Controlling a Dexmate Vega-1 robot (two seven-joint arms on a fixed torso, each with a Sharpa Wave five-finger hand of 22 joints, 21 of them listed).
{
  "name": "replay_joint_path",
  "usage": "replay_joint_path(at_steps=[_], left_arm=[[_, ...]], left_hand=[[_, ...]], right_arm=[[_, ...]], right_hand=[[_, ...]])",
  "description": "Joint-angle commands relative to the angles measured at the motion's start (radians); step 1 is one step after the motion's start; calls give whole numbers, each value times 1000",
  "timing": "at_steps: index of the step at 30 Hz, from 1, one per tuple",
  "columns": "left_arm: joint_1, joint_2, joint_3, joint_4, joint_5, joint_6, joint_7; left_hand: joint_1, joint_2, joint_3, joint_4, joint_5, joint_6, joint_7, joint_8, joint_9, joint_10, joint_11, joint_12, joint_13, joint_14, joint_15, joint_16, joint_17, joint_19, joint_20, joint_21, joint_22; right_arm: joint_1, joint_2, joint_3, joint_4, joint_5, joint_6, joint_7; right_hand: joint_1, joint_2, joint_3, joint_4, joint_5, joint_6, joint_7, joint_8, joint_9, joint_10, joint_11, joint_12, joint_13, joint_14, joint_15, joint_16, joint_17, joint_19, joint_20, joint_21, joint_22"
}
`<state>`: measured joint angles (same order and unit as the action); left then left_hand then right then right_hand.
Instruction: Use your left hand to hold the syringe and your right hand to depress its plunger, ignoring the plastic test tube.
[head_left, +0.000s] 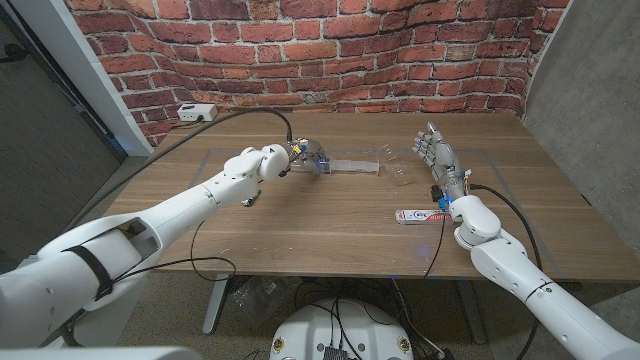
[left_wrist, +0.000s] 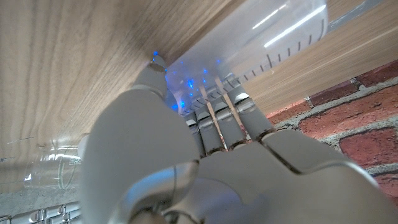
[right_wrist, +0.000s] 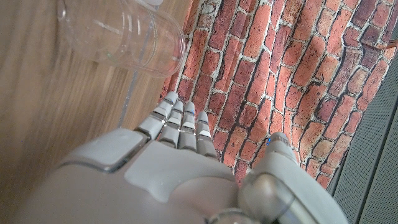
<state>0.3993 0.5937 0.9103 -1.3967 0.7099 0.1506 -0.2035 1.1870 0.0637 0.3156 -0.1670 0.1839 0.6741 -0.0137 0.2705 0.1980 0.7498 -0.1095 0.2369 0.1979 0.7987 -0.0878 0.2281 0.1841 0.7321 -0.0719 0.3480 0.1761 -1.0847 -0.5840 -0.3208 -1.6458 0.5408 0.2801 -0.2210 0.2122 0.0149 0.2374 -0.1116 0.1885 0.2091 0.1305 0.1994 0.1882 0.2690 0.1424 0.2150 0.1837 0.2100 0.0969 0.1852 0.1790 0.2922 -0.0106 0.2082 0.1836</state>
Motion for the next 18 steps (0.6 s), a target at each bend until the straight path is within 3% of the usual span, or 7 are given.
replay_joint_path(at_steps=[1, 18], left_arm=[[42, 54, -40, -108, 8, 27, 26], [93, 112, -100, -214, -5, 25, 27]], left_hand=[[107, 95, 10, 2, -2, 34, 20, 11, 2, 13, 3, 5, 4, 12, -90, 2, 2, 12, -7, 5, 4], [108, 94, 20, 14, -4, 52, 20, 8, 2, 39, 0, 4, 5, 37, -96, 1, 2, 23, -8, 8, 4]], right_arm=[[-3, 0, 4, 1, 7, 14, 7], [-4, -2, 6, -3, -10, 24, -2]], right_hand=[[11, 1, -3, -3, -3, 2, 2, -2, 2, 9, -2, 0, 3, 6, -1, 1, 5, 8, 5, 3, 3], [11, 1, -4, -4, -3, 2, 2, -2, 2, 9, -2, 0, 3, 6, 1, 1, 5, 7, 6, 3, 3]])
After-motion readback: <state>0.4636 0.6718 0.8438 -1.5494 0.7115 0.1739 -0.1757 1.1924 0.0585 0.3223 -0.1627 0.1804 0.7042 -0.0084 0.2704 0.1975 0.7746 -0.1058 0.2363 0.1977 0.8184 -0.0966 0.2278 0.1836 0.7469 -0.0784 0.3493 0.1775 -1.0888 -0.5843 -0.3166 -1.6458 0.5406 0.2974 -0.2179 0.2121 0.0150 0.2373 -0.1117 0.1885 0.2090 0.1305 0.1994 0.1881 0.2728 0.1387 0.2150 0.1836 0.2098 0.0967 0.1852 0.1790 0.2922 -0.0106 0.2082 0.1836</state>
